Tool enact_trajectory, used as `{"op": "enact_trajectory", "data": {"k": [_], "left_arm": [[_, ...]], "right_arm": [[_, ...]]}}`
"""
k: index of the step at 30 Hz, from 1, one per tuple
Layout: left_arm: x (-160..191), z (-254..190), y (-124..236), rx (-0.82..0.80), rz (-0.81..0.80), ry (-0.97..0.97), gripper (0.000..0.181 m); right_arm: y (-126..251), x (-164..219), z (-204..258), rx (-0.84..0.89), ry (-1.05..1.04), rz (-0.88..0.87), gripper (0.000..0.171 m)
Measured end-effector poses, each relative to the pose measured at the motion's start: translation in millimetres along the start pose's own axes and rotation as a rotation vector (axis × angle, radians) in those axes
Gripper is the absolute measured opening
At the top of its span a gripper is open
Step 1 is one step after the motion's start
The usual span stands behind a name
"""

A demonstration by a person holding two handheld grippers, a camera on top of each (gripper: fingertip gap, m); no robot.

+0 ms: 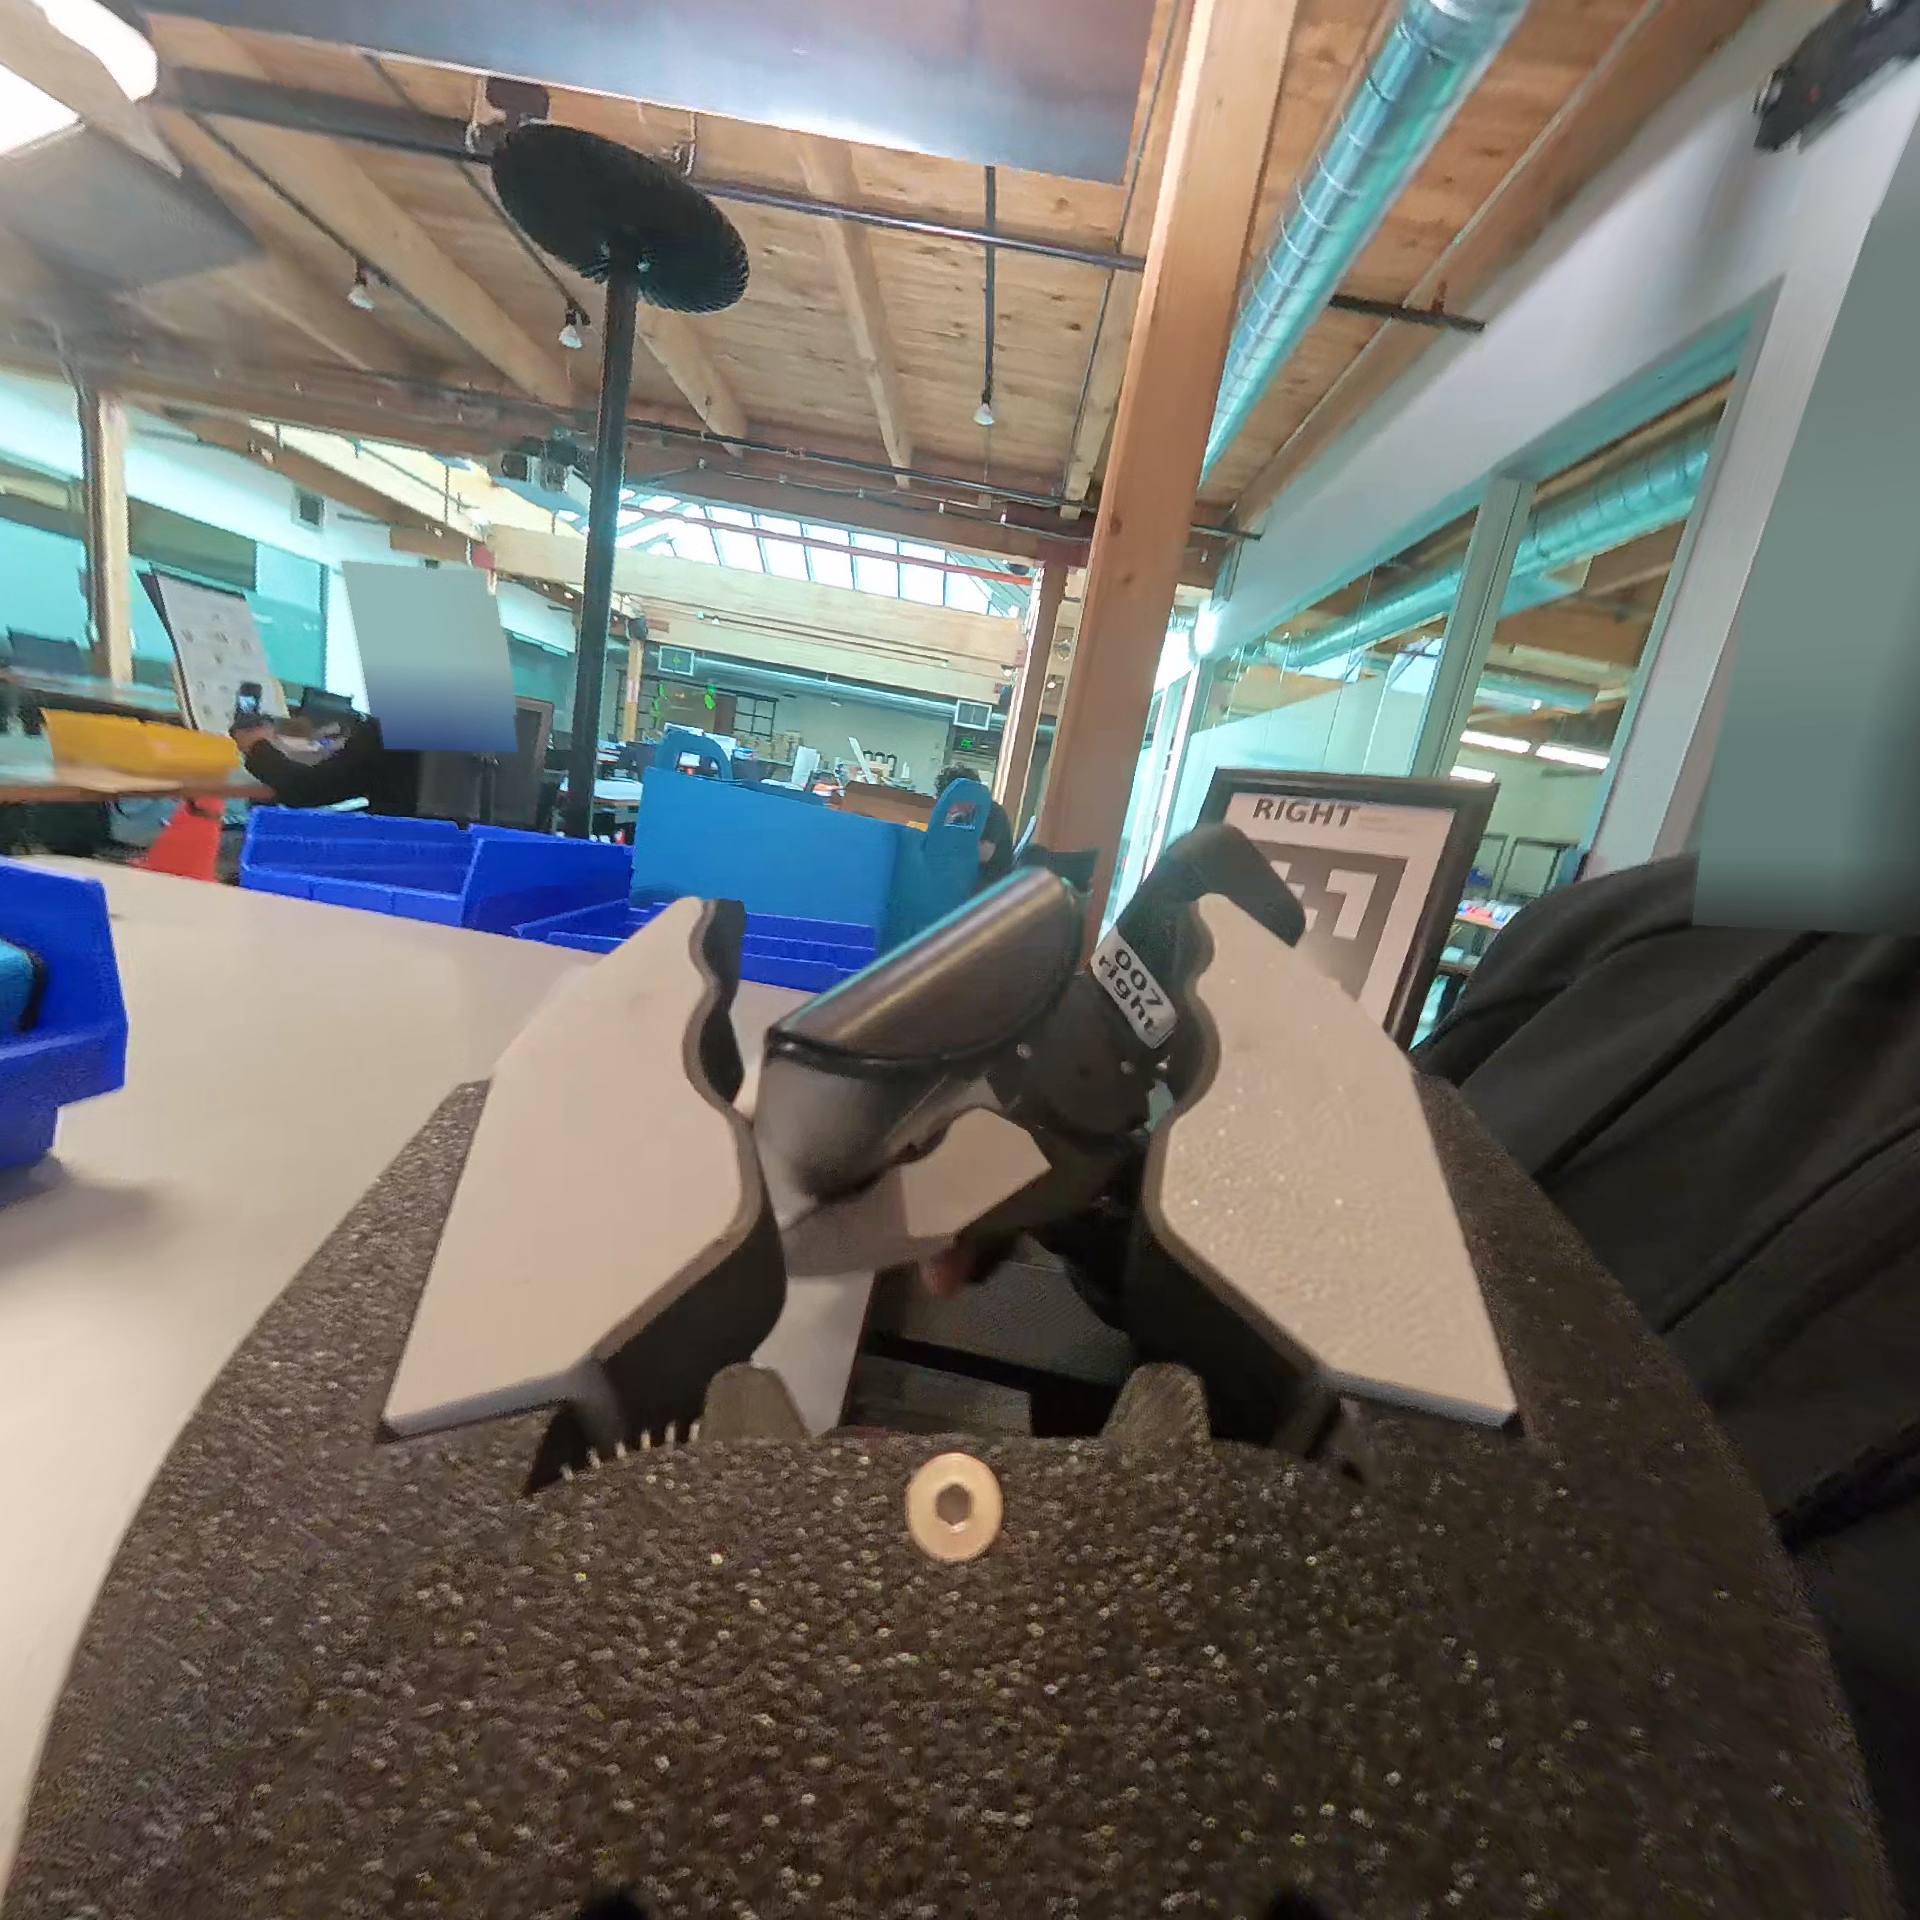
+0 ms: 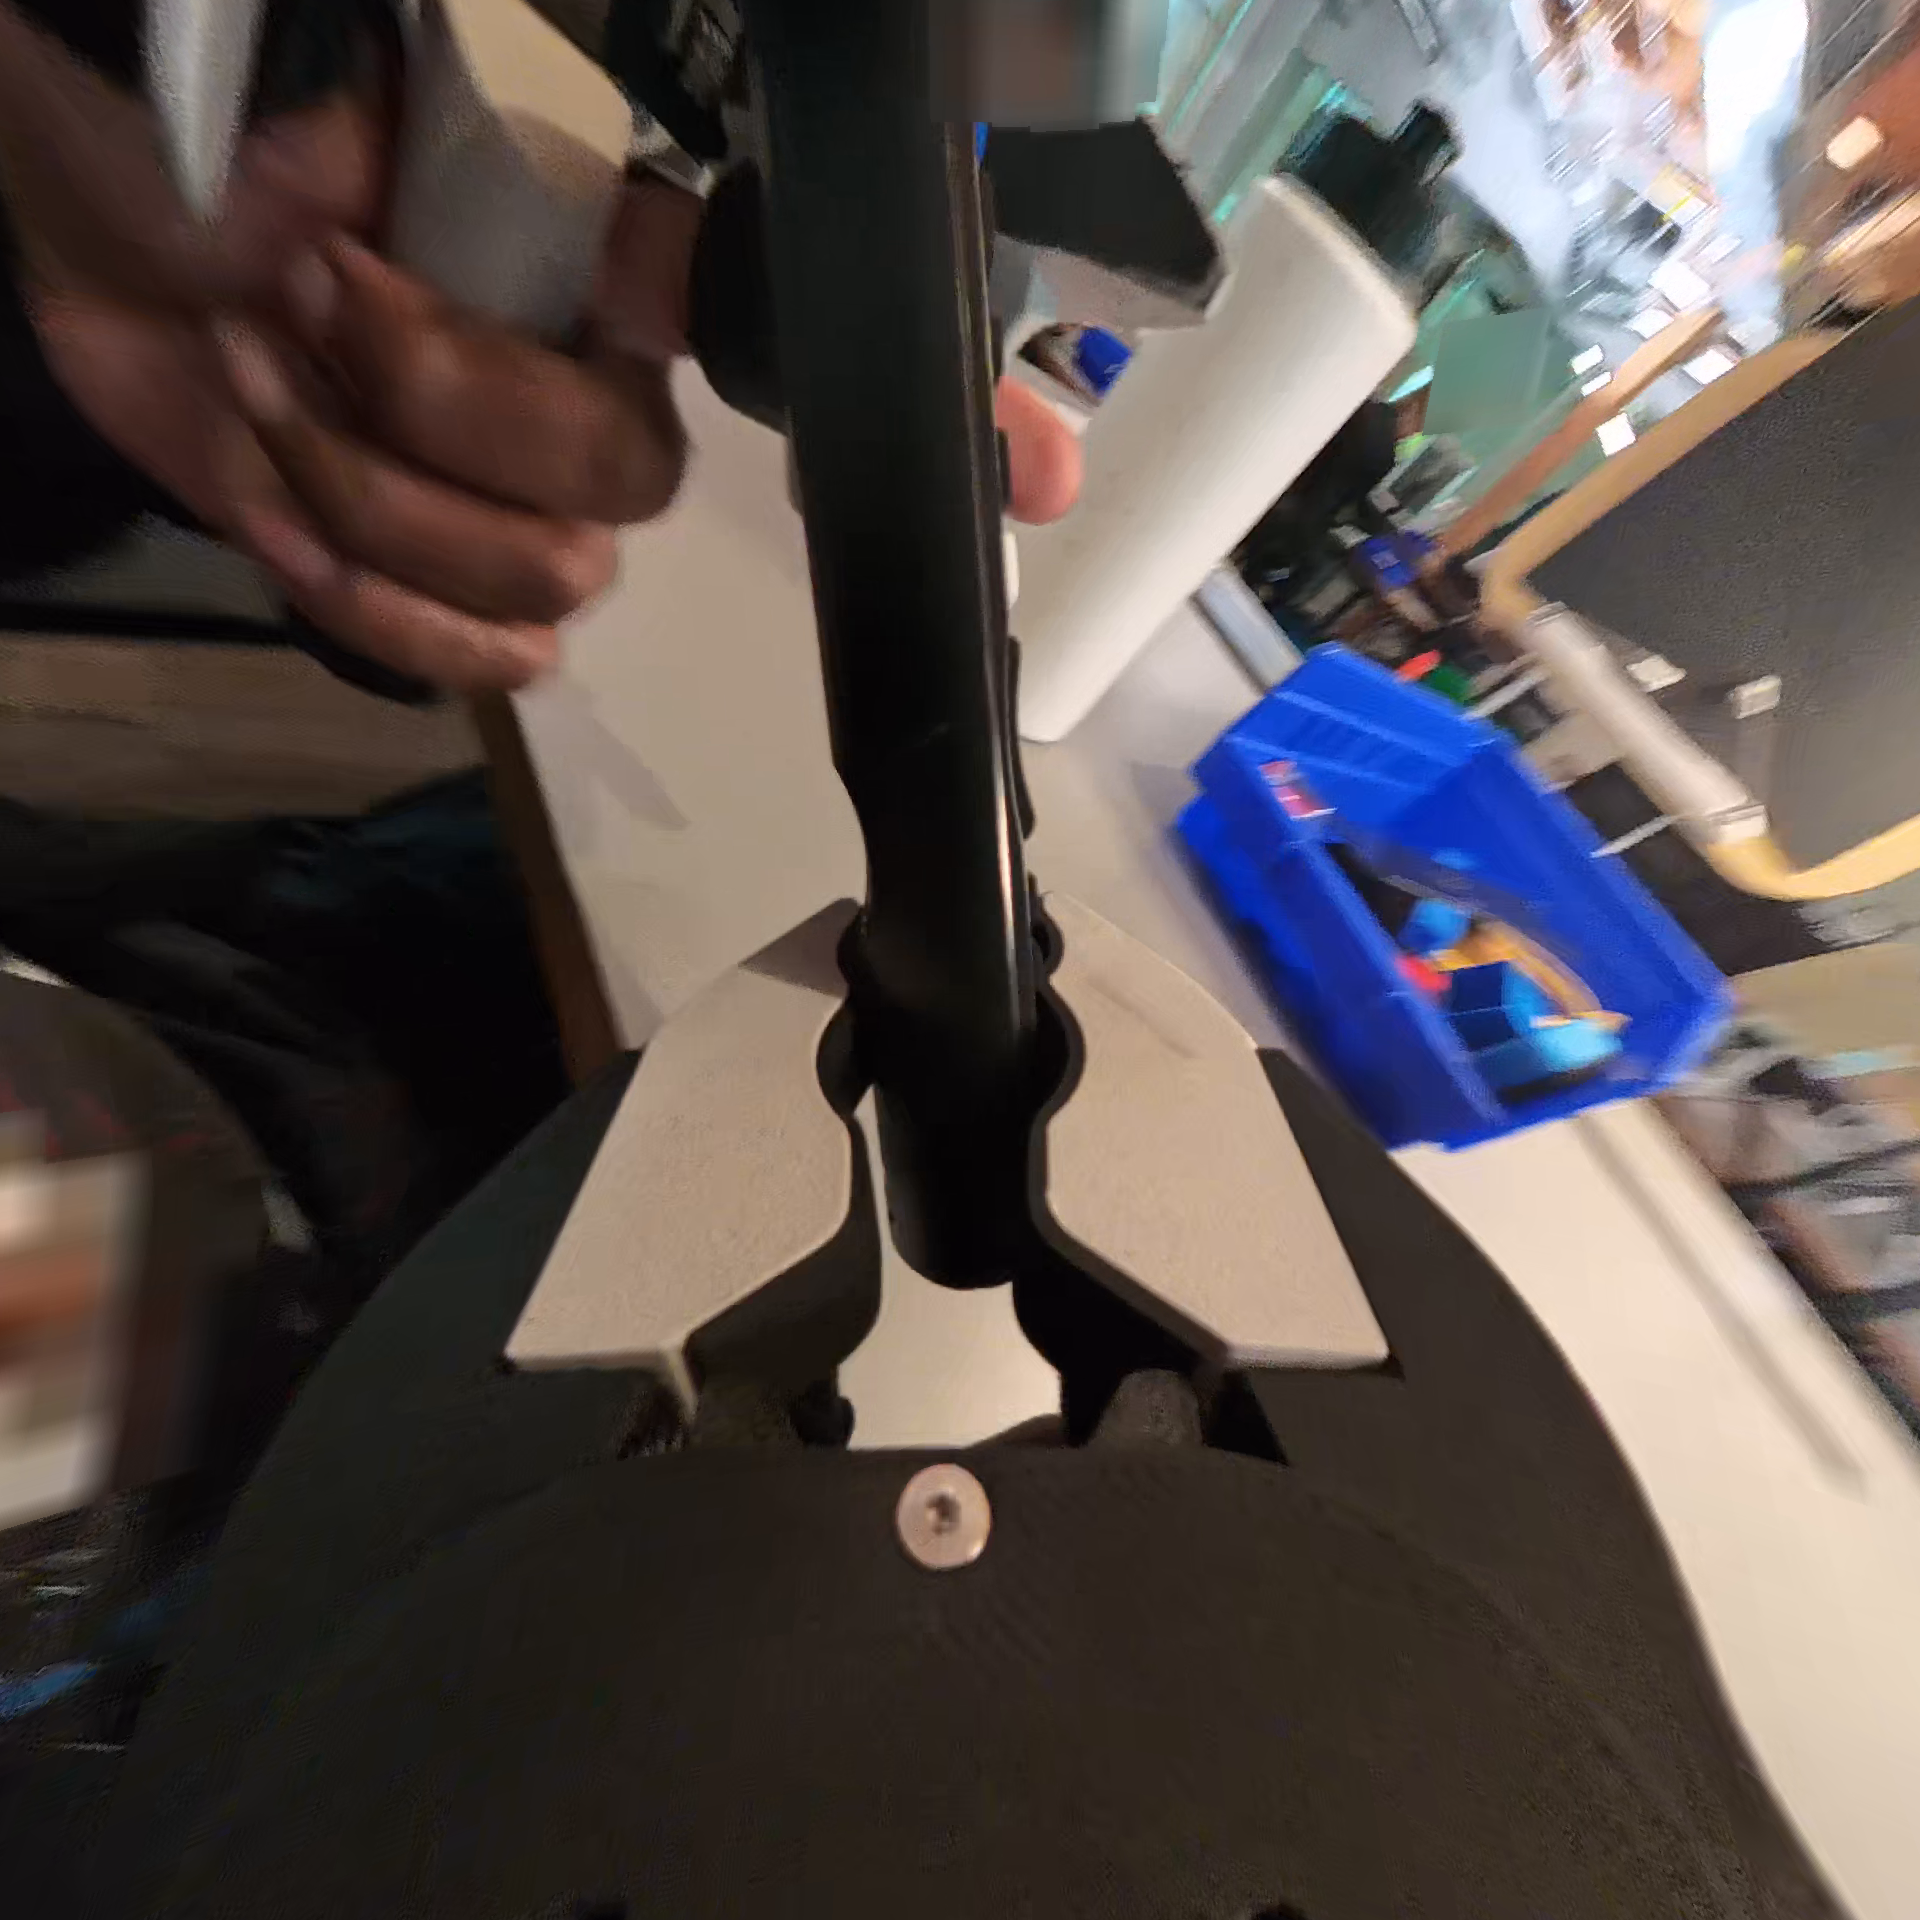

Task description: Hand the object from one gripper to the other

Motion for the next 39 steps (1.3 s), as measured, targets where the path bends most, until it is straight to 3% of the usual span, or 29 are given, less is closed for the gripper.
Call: {"op": "enact_trajectory", "data": {"k": [1,8,13,19,22,25,29,35,39], "left_arm": [[-1.0,2.4,4.6,0.005,-0.007,0.038,0.083],[-0.3,35.5,32.3,-0.039,-0.01,0.374,0.074],[31.3,37.7,19.7,0.0,0.262,0.431,0.068],[73.8,15.7,-3.4,0.182,0.529,0.426,0.062],[85.8,-2.5,-14.5,0.292,0.586,0.404,0.049],[87.7,-10.1,-24.3,0.313,0.575,0.365,0.031],[82.1,4.8,-28.7,0.195,0.497,0.345,0.028],[70.1,34.9,-19.7,-0.073,0.473,0.198,0.026],[60.4,58.0,-6.5,-0.345,0.571,-0.127,0.027]], "right_arm": [[1.9,2.2,-9.7,0.074,0.077,0.014,0.026],[15.4,-12.8,-51.3,0.51,0.811,-0.001,0.026],[13.8,-34.4,-47.7,0.636,1.242,-0.111,0.026],[14.7,-57.1,-37.7,0.67,1.509,-0.319,0.025],[16.3,-68.0,-36.9,0.682,1.56,-0.39,0.025],[13.2,-71.0,-37.8,0.692,1.569,-0.411,0.025],[8.3,-68.6,-51.4,0.758,1.464,-0.366,0.028],[6.1,-39.6,-95.1,0.622,0.903,-0.154,0.05],[11.1,-15.2,-106.5,0.284,0.408,-0.102,0.053]]}}
Point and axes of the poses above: each gripper's, where its closed fingertips meet, y back along the fingers, x out of its underside, z = x × y across the jaws, the point moved 2 cm from there along y, back along the fingers, and after that the axes turned 11 degrees about z, right-handed, at the moved point
